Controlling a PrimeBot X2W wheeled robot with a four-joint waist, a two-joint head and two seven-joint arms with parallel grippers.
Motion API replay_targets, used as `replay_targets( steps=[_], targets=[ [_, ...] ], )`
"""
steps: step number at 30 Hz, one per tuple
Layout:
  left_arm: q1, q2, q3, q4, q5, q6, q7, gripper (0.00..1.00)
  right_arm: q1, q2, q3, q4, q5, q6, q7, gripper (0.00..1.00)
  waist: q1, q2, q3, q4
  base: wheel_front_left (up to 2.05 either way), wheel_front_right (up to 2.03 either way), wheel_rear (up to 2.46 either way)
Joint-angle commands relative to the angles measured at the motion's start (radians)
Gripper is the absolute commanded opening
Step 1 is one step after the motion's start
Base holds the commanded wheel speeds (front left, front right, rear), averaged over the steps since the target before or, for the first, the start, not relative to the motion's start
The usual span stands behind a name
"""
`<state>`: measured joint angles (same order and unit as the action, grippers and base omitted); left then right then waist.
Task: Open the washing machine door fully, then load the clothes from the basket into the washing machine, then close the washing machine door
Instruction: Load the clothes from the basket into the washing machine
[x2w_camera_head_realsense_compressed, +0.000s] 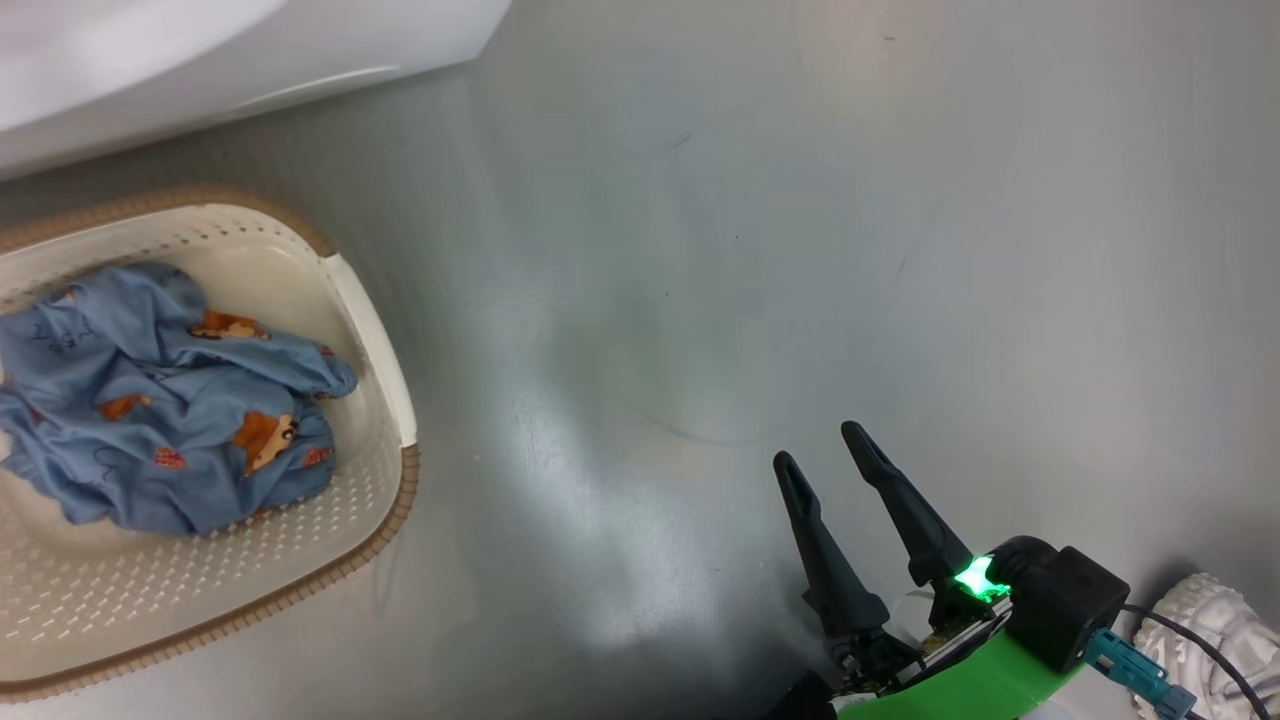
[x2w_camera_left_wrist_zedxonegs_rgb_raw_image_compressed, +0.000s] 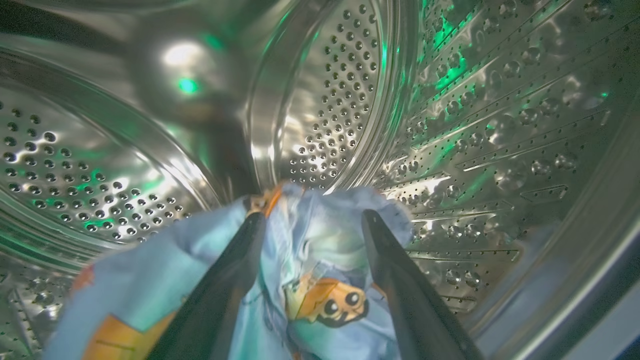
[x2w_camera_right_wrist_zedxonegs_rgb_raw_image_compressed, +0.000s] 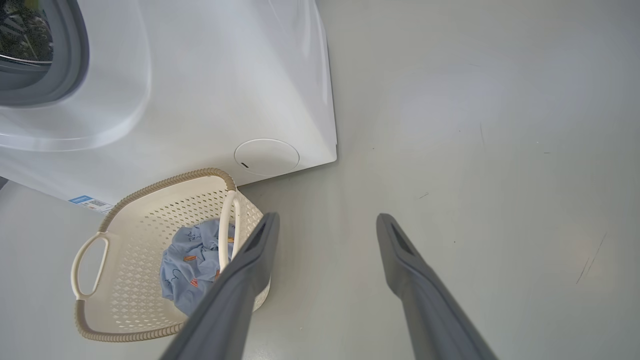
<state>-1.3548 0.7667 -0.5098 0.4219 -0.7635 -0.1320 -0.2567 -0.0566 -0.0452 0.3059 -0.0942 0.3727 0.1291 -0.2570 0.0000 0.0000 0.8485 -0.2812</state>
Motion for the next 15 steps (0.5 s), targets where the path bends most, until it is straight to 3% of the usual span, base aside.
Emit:
replay_targets(
  steps=[1,11,15],
  targets=[
    [0.007,0.047,0.032,-0.008,-0.003,0.001,-0.005,1.0,0.04,-0.005,0.016,-0.018,0.005,0.002,-0.005,1.0,0.0,0.0,0.001,0.008,0.0,0.0,0.0],
    [0.064,-0.011,0.005,0.021,-0.011,0.001,-0.005,1.0,0.002,-0.005,-0.015,0.003,0.005,0.002,-0.005,1.0,0.0,0.0,-0.047,0.056,0.0,0.0,0.0],
    [0.121,-0.068,0.032,0.02,-0.008,0.001,-0.005,1.0,-0.02,-0.005,-0.036,0.026,0.001,0.002,-0.005,1.0,0.0,0.0,-0.094,0.093,0.0,0.0,0.0]
  ],
)
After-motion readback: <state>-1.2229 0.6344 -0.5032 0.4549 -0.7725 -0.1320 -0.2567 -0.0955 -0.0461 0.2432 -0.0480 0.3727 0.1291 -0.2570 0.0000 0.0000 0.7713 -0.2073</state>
